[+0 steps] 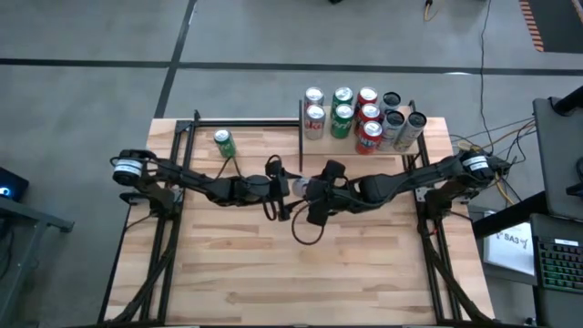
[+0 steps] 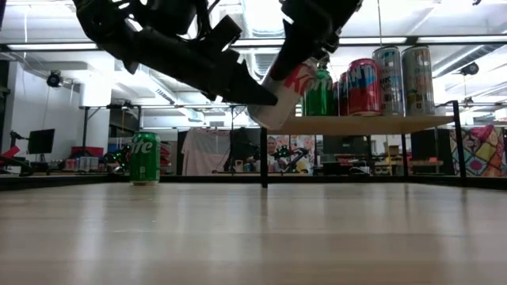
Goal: Place canned beverage on shelf
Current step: Put the silver soda can on the shelf aligned in front of the other silver soda can
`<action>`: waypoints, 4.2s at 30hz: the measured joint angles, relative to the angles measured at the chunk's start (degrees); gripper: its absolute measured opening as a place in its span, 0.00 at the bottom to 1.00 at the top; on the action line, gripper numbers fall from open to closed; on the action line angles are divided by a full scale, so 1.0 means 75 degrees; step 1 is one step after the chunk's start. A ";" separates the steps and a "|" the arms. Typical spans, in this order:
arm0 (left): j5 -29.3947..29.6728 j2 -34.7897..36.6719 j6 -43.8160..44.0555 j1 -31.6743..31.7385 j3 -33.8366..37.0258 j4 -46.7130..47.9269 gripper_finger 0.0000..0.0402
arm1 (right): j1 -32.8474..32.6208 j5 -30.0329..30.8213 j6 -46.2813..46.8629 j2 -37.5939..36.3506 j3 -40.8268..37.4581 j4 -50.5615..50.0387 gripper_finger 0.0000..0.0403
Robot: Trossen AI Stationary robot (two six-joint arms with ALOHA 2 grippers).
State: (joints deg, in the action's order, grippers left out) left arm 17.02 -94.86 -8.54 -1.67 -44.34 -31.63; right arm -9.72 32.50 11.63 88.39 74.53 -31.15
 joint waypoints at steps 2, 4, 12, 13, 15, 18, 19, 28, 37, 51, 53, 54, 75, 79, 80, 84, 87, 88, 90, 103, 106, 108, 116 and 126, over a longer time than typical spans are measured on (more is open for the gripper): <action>0.0056 -0.0044 0.0003 0.0008 0.0003 -0.0061 0.84 | 0.0057 -0.0095 0.0037 0.0082 -0.0001 0.0236 0.71; 0.0099 -0.0054 0.0003 0.0009 0.0017 -0.0051 0.83 | 0.0091 -0.0152 0.0042 0.0116 -0.0001 0.0365 0.71; 0.0210 -0.0048 0.0073 -0.0017 0.0030 -0.0033 0.72 | 0.0102 -0.0091 -0.0048 0.0275 -0.0001 0.0544 0.75; 0.0202 -0.0048 0.0133 -0.0023 0.0032 -0.0039 0.71 | 0.0102 -0.0095 -0.0048 0.0287 -0.0001 0.0567 0.76; 0.0178 -0.0055 0.0288 -0.0028 0.0030 -0.0038 0.71 | 0.0096 -0.0109 -0.0034 0.0325 0.0019 0.0599 0.76; 0.0102 -0.0137 0.0622 -0.0041 0.0031 0.0015 0.71 | 0.0102 -0.0368 0.0103 0.0336 0.0016 0.0577 0.74; 0.0078 -0.0169 0.0745 -0.0044 0.0032 0.0013 0.71 | 0.0102 -0.0445 0.0139 0.0340 0.0006 0.0566 0.73; -0.0059 -0.0402 0.0598 -0.0166 -0.0034 -0.0982 0.95 | 0.0123 -0.0616 0.0296 0.0360 -0.0019 0.1166 0.71; -0.0201 -0.0418 0.0544 -0.0164 -0.0020 -0.1023 0.77 | 0.0122 -0.0678 0.0086 0.0366 -0.0025 0.1269 0.71; -0.0170 -0.0317 0.0960 -0.0315 0.0442 -0.1881 0.71 | 0.0069 -0.0574 -0.1100 -0.0110 0.0042 0.1252 0.88; -0.0169 -0.0164 0.0959 -0.0397 0.0730 -0.2385 0.71 | 0.0038 -0.0618 -0.1301 -0.0291 0.0042 0.1292 0.87; -0.0171 -0.0063 0.0957 -0.0447 0.0860 -0.2571 0.71 | 0.0027 -0.0652 -0.1386 -0.0395 0.0040 0.1293 0.86; -0.0344 0.3091 0.0686 -0.1537 0.2411 -0.3113 0.71 | 0.0038 -0.2442 -0.3530 -0.0787 -0.1891 0.6223 0.82; -0.0335 0.3376 0.0691 -0.1542 0.2668 -0.3069 0.71 | 0.0038 -0.2549 -0.3659 -0.0690 -0.2075 0.6985 0.82; -0.0328 0.3419 0.0692 -0.1542 0.2734 -0.3062 0.71 | 0.0038 -0.2565 -0.3659 -0.0657 -0.2082 0.7161 0.82; 0.0075 0.3408 0.0691 -0.1542 0.2847 -0.3040 0.71 | 0.0038 -0.2595 -0.3674 -0.0511 -0.1941 0.7253 0.82; 0.0213 0.3313 0.0722 -0.1536 0.2834 -0.2995 0.71 | 0.0038 -0.2596 -0.3762 -0.0346 -0.1788 0.7225 0.82; 0.0236 0.3260 0.0720 -0.1539 0.2794 -0.2947 0.71 | 0.0038 -0.2597 -0.3765 -0.0294 -0.1753 0.7236 0.82; 0.0249 0.3202 0.0705 -0.1539 0.2686 -0.2819 0.71 | 0.0050 -0.2598 -0.3817 -0.0213 -0.1658 0.7226 0.82; 0.0805 0.3152 0.0242 -0.1536 0.2264 -0.1806 0.71 | 0.0050 -0.2604 -0.3639 -0.0162 -0.1499 0.7574 0.82; 0.0804 0.3140 0.0042 -0.1536 0.2235 -0.1848 0.71 | 0.0075 -0.2608 -0.3093 -0.0159 -0.1499 0.7920 0.82; 0.0799 0.3140 -0.0025 -0.1536 0.2169 -0.1849 0.71 | 0.0092 -0.2599 -0.2870 -0.0159 -0.1507 0.8058 0.82; 0.0808 0.3082 -0.0163 -0.1536 0.1767 -0.1865 0.71 | 0.0122 -0.2645 -0.2545 0.0134 -0.1545 0.8475 0.82; 0.0805 0.2663 -0.0300 -0.1558 0.1500 -0.1990 0.71 | 0.0117 -0.2670 -0.2853 0.0793 -0.1564 0.9852 0.81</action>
State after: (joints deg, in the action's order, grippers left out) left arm 23.05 -74.89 -10.79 -13.36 -33.09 -46.55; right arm -8.84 12.48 -9.77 94.33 62.81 42.74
